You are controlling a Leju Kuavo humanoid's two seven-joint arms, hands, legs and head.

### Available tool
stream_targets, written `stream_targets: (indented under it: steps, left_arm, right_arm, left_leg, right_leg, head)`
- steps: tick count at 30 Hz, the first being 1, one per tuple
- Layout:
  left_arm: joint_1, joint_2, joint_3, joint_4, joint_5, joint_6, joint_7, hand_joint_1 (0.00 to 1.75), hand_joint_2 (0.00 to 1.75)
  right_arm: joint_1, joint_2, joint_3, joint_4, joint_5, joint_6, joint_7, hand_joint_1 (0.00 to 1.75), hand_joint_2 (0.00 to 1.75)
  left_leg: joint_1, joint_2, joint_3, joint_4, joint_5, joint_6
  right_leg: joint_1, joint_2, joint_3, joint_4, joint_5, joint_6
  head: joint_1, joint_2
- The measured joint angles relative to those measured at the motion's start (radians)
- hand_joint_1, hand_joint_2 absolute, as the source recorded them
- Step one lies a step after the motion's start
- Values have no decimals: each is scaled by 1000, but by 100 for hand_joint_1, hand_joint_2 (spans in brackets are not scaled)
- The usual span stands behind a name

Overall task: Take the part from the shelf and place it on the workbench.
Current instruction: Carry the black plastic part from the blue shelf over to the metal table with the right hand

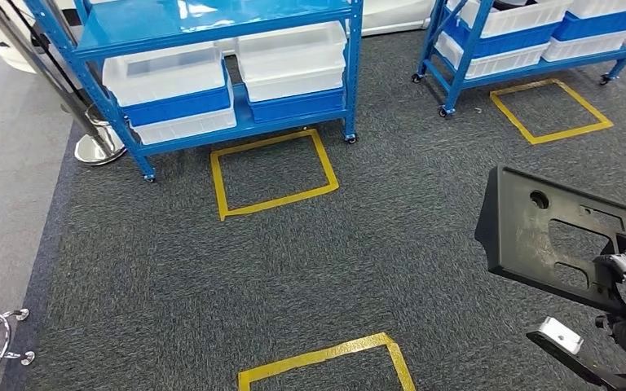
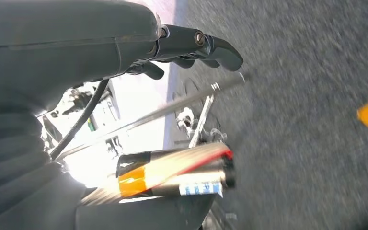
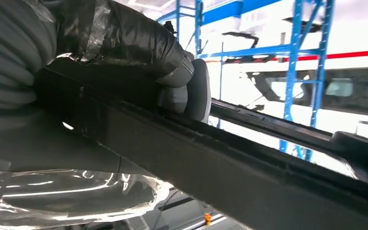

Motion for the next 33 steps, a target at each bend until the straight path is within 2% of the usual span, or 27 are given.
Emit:
stream_targets:
  steps: [1, 2, 3, 4, 6, 7, 8, 10, 11, 12, 14, 16, 17, 18, 19, 21, 22, 23, 25, 26, 27, 28, 29, 30, 31, 32, 33]
  left_arm:
    - [1, 0, 0, 0, 0, 0, -1, 0, 175]
    - [2, 0, 0, 0, 0, 0, -2, 0, 175]
    - [3, 0, 0, 0, 0, 0, -2, 0, 175]
    - [4, 0, 0, 0, 0, 1, -3, 0, 175]
    - [5, 1, 0, 0, -1, 2, -4, 0, 175]
    - [5, 2, 0, 0, -1, 3, -4, 0, 175]
    - [4, 3, 0, 0, -1, 3, -5, 0, 175]
    - [3, 3, 0, 0, -2, 3, -5, 0, 175]
    - [2, 3, 0, 0, -2, 3, -5, 0, 175]
    - [2, 4, 0, 0, -2, 3, -5, 0, 175]
    - [4, 4, 0, 0, -3, 1, -5, 0, 175]
    - [6, 4, 0, 0, -4, 0, -4, 0, 175]
    - [7, 4, 0, 0, -4, -1, -4, 0, 175]
    - [7, 4, 0, 0, -5, -2, -4, 0, 175]
    - [6, 4, 0, 0, -7, -4, -4, 0, 175]
    - [4, 4, 0, 0, -13, -8, -5, 0, 175]
    - [3, 4, 0, 0, -15, -11, -5, 0, 175]
    - [2, 3, 1, 0, -17, -12, -6, 0, 175]
    - [-1, 3, 1, 0, -19, -14, -8, 0, 175]
    - [-2, 3, 1, 0, -19, -13, -10, 0, 175]
    - [-3, 3, 1, 0, -19, -13, -13, 0, 175]
    - [-3, 3, 1, 0, -19, -12, -19, 0, 175]
    - [-3, 2, 1, 0, -18, -11, -31, 0, 175]
    - [-3, 0, 1, 0, -16, -7, -49, 0, 175]
    - [-4, -1, 1, 0, -14, -3, -69, 0, 175]
    - [-5, -3, 1, 0, -12, 1, -86, 0, 175]
    - [-7, -4, 2, 0, -12, 4, -96, 0, 175]
  right_arm:
    - [-1, 0, 0, 0, -1, 0, 0, 175, 175]
    - [-1, -1, 0, 0, -2, 1, 0, 175, 175]
    - [0, -2, 0, 0, -3, 1, 0, 175, 175]
    - [0, -3, -1, -1, -5, 2, 0, 175, 175]
    - [-1, -7, -4, -4, -8, 2, 0, 175, 175]
    - [-1, -9, -5, -6, -9, 3, 0, 175, 175]
    - [-1, -10, -6, -7, -9, 3, 0, 175, 175]
    - [1, -12, -8, -8, -9, 4, 0, 175, 175]
    - [2, -14, -9, -8, -10, 4, 0, 175, 175]
    - [1, -16, -9, -8, -10, 5, 0, 175, 175]
    - [-3, -18, -11, -8, -10, 8, 0, 175, 175]
    - [-5, -18, -11, -8, -10, 13, 0, 175, 175]
    - [-5, -17, -11, -8, -10, 16, 0, 175, 175]
    - [-7, -17, -10, -7, -9, 18, 0, 175, 175]
    - [-10, -16, -10, -8, -9, 20, 0, 175, 175]
    - [-19, -16, -10, -8, -9, 20, 2, 175, 175]
    - [-24, -16, -10, -9, -9, 20, 4, 175, 175]
    - [-28, -16, -10, -9, -9, 19, 6, 175, 175]
    - [-30, -18, -10, -12, -13, 19, 13, 175, 175]
    - [-27, -19, -12, -14, -17, 18, 15, 175, 175]
    - [-23, -22, -16, -18, -21, 18, 17, 175, 175]
    - [-18, -25, -23, -23, -26, 18, 19, 175, 175]
    - [-13, -29, -33, -31, -32, 18, 22, 175, 175]
    - [-10, -35, -47, -42, -38, 21, 24, 175, 175]
    - [-8, -41, -64, -56, -45, 28, 27, 175, 175]
    - [-5, -47, -85, -72, -51, 37, 28, 175, 175]
    - [-4, -52, -107, -88, -56, 46, 29, 175, 175]
  left_leg:
    - [3, -6, -20, 48, -17, -3]
    - [5, -8, -25, 63, -14, -4]
    - [7, -11, -10, 37, 9, -3]
    - [9, -20, 23, -25, 46, -1]
    - [10, -68, 92, -162, 99, 7]
    - [9, -85, 110, -201, 110, 11]
    - [6, -93, 115, -214, 110, 15]
    - [3, -69, 115, -222, 122, 27]
    - [4, -55, 116, -230, 129, 35]
    - [4, -40, 116, -237, 138, 45]
    - [1, -10, 109, -245, 150, 60]
    - [-6, 18, 96, -241, 154, 65]
    - [-9, 32, 91, -238, 154, 65]
    - [-10, 45, 87, -235, 154, 65]
    - [-11, 58, 84, -229, 153, 63]
    - [-15, 81, 79, -215, 145, 56]
    - [-17, 91, 78, -209, 141, 51]
    - [-18, 100, 78, -206, 139, 46]
    - [-19, 120, 81, -207, 138, 37]
    - [-18, 116, 82, -204, 134, 31]
    - [-15, 96, 77, -191, 120, 25]
    - [-12, 65, 64, -157, 94, 18]
    - [-7, 29, 40, -103, 58, 12]
    - [-3, 5, 11, -36, 22, 7]
    - [0, -6, -16, 27, -5, 3]
    - [3, -9, -31, 63, -12, 1]
    - [5, -10, -27, 60, 3, 1]
  right_leg:
    - [0, 11, -5, 0, 4, 1]
    - [0, 24, -9, 0, 7, 3]
    - [-1, 37, -12, 0, 10, 6]
    - [-1, 50, -13, 0, 14, 9]
    - [-3, 74, -16, -1, 21, 19]
    - [-4, 84, -18, -2, 26, 26]
    - [-6, 95, -20, -6, 32, 34]
    - [-8, 113, -22, -16, 44, 51]
    - [-7, 103, -26, -13, 42, 54]
    - [-5, 80, -37, 5, 27, 55]
    - [0, 17, -82, 105, -41, 54]
    - [2, -7, -127, 225, -100, 57]
    - [2, -10, -129, 250, -106, 58]
    - [2, -14, -110, 233, -93, 58]
    - [3, -24, -71, 180, -69, 57]
    - [9, -66, 10, 48, -33, 48]
    - [13, -80, 32, 9, -26, 41]
    - [17, -86, 38, -6, -25, 34]
    - [18, -62, 33, -7, -18, 23]
    - [16, -51, 32, -12, -14, 18]
    - [12, -41, 31, -16, -10, 11]
    - [8, -31, 30, -21, -5, 5]
    - [7, -22, 26, -22, -1, 1]
    - [7, -11, 22, -22, 1, -1]
    - [7, 1, 17, -21, 4, -1]
    - [7, 14, 13, -19, 6, 0]
    - [7, 28, 11, -18, 8, 2]
  head:
    - [0, 0]
    - [0, 0]
    - [0, 0]
    - [0, 0]
    - [0, 0]
    - [0, 0]
    - [0, 0]
    - [0, 0]
    - [1, 0]
    - [2, 0]
    - [3, 0]
    - [3, 0]
    - [3, 0]
    - [3, 0]
    - [3, 0]
    - [3, 0]
    - [3, 0]
    - [3, 0]
    - [3, 0]
    - [3, 0]
    - [2, 0]
    - [2, 0]
    - [2, 0]
    - [2, 0]
    - [2, 0]
    - [2, 0]
    - [2, 0]
